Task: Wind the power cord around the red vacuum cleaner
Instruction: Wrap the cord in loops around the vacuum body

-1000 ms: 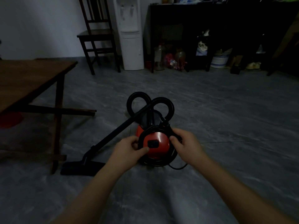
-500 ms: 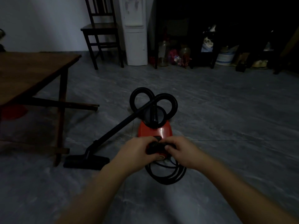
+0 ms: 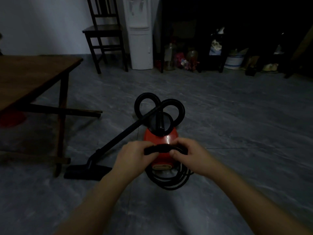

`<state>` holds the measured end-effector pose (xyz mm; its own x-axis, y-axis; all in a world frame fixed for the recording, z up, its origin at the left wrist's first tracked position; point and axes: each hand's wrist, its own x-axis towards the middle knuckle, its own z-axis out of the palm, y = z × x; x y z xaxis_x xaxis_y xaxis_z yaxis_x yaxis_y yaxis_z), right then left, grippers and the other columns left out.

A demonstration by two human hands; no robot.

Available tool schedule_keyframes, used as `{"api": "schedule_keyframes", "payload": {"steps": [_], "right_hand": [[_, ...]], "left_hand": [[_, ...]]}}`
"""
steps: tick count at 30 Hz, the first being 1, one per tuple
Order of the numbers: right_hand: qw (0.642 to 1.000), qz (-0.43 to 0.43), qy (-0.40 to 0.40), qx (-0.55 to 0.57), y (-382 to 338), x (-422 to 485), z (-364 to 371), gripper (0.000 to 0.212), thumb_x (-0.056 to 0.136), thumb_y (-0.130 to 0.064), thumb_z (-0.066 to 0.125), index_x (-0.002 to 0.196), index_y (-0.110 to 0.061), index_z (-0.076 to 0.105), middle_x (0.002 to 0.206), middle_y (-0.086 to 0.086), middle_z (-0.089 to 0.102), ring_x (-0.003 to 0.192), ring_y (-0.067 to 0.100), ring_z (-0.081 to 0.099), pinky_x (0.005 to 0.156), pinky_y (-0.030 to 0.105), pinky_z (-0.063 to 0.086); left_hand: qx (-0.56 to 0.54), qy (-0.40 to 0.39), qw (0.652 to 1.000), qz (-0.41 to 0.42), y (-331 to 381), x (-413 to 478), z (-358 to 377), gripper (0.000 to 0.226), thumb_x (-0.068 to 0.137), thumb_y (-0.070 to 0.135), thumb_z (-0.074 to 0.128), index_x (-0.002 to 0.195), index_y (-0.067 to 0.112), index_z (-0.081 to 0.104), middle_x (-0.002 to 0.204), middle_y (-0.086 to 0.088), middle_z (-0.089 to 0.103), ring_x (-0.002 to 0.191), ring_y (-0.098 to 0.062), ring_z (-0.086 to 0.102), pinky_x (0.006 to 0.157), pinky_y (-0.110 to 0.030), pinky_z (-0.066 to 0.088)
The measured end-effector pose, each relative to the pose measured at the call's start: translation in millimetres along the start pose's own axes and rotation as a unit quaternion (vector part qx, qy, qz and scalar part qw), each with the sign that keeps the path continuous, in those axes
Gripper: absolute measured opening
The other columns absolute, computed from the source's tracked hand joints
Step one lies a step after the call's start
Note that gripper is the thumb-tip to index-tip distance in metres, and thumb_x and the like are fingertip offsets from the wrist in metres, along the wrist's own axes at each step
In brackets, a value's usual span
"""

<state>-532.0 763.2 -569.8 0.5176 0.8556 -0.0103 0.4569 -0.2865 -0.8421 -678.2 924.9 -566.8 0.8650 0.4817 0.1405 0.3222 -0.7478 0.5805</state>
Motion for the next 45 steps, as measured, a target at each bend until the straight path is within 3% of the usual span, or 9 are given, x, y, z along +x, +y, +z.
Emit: {"api": "schedule_keyframes", "payload": {"steps": [4,8,13,18,26,29,35,41,45], "right_hand": [[1.000,0.013,0.010,0.001,7,-1,-5,0.046,0.072,-0.055,0.071,0.109,-0.027,0.070,0.100,-0.004,0.075,0.092,0.010,0.071,0.086,0.045,0.058],[0.999,0.020,0.041,0.016,12,5,-5,0.024,0.083,-0.036,0.073,0.106,-0.029,0.072,0.099,-0.005,0.076,0.093,0.008,0.071,0.089,0.043,0.058],[0.998,0.008,0.065,0.000,11,8,-1,0.014,0.094,-0.020,0.063,0.095,-0.032,0.070,0.087,-0.006,0.072,0.085,0.010,0.069,0.083,0.041,0.057],[0.998,-0.005,-0.001,-0.061,13,6,6,0.011,0.094,-0.021,0.059,0.095,-0.017,0.070,0.081,-0.003,0.068,0.075,0.009,0.064,0.072,0.038,0.054],[0.998,-0.001,-0.064,0.012,0,5,14,0.013,0.096,-0.015,0.062,0.085,-0.012,0.069,0.064,-0.008,0.058,0.057,0.001,0.052,0.057,0.021,0.042],[0.997,-0.004,-0.055,0.054,-3,6,12,0.011,0.093,-0.016,0.066,0.084,-0.013,0.071,0.064,-0.006,0.058,0.060,0.006,0.053,0.059,0.026,0.042],[0.997,0.000,-0.033,0.065,0,6,8,0.019,0.091,-0.022,0.070,0.107,-0.012,0.069,0.097,0.016,0.072,0.088,0.029,0.070,0.082,0.044,0.059],[0.994,0.012,0.000,0.111,6,8,8,0.021,0.090,-0.025,0.070,0.111,-0.022,0.071,0.105,0.001,0.076,0.100,0.014,0.072,0.094,0.044,0.057],[0.993,-0.001,0.045,0.112,2,7,9,0.015,0.095,-0.017,0.064,0.108,-0.017,0.071,0.099,0.003,0.075,0.095,0.014,0.071,0.089,0.036,0.057]], "left_hand": [[-0.073,0.067,0.993,-0.058,-6,3,-4,0.006,0.083,0.036,0.073,0.086,0.040,0.077,0.061,0.019,0.066,0.063,0.003,0.063,0.055,-0.019,0.046],[-0.137,0.099,0.980,-0.103,-8,5,4,0.005,0.081,0.034,0.075,0.084,0.037,0.077,0.062,0.015,0.069,0.057,-0.003,0.064,0.060,-0.039,0.059],[-0.113,-0.006,0.985,-0.132,-14,5,10,0.008,0.076,0.041,0.076,0.078,0.033,0.074,0.069,0.010,0.073,0.067,-0.006,0.070,0.068,-0.042,0.061],[0.029,-0.055,0.995,-0.078,-15,-2,14,0.025,0.073,0.046,0.072,0.093,0.032,0.066,0.082,0.012,0.068,0.078,-0.005,0.064,0.073,-0.036,0.057],[-0.014,-0.064,0.998,0.021,-2,-4,13,0.029,0.081,0.040,0.064,0.109,0.037,0.064,0.092,0.016,0.070,0.085,0.002,0.064,0.072,-0.024,0.052],[-0.005,-0.047,0.999,0.025,-1,-4,14,0.009,0.088,0.032,0.061,0.096,0.036,0.064,0.069,0.020,0.060,0.068,0.003,0.059,0.058,-0.015,0.039],[0.038,0.013,0.999,0.012,5,-4,10,0.014,0.096,0.035,0.052,0.095,0.023,0.059,0.079,0.006,0.067,0.073,-0.012,0.063,0.064,-0.031,0.048],[0.026,0.037,0.997,-0.057,7,-3,10,0.019,0.099,0.039,0.049,0.089,0.023,0.047,0.068,0.010,0.050,0.066,-0.012,0.053,0.053,-0.025,0.033],[0.017,0.003,0.997,-0.076,4,-3,6,0.031,0.091,0.050,0.054,0.082,0.021,0.060,0.068,0.005,0.064,0.064,-0.013,0.065,0.062,-0.038,0.054]]}}
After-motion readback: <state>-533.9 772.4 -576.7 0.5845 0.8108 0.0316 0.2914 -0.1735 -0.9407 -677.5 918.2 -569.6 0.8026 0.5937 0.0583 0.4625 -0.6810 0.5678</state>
